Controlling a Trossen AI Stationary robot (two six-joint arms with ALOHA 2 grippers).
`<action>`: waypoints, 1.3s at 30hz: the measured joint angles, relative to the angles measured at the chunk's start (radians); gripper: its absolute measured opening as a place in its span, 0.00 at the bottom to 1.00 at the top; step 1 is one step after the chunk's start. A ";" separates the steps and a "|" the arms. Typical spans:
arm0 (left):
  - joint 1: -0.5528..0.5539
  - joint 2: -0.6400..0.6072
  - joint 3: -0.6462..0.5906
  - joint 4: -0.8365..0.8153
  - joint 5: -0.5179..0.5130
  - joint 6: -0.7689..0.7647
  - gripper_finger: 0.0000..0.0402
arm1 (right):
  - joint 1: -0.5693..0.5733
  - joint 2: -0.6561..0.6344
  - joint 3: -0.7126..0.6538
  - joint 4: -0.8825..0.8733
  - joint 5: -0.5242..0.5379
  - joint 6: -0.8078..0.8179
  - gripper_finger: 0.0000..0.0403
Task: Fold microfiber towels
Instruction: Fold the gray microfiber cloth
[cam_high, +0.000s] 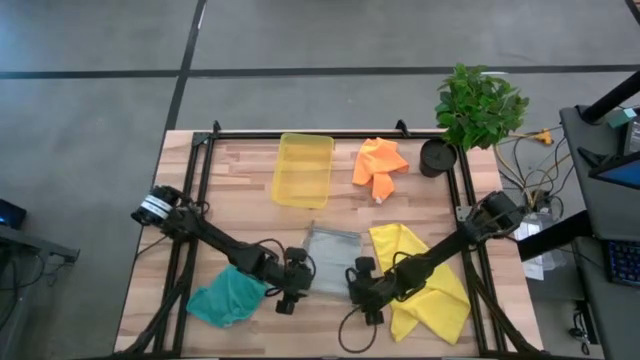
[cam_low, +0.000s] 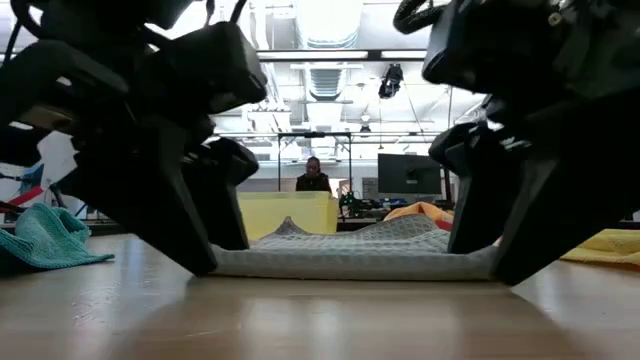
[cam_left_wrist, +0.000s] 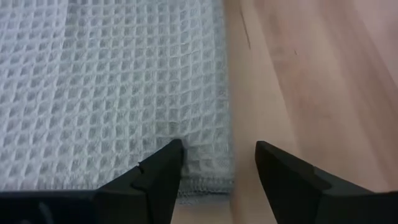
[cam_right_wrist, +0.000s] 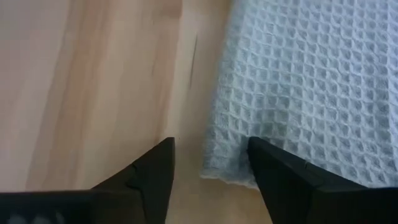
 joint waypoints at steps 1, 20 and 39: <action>-0.003 0.008 -0.001 0.003 -0.007 -0.001 0.48 | 0.002 0.006 0.006 -0.020 0.005 0.007 0.48; -0.070 -0.013 0.085 -0.115 -0.039 -0.005 0.02 | 0.012 -0.008 0.105 -0.158 -0.046 -0.011 0.04; -0.056 -0.108 0.106 -0.191 -0.099 -0.031 0.00 | -0.062 -0.109 0.016 -0.080 -0.196 0.049 0.03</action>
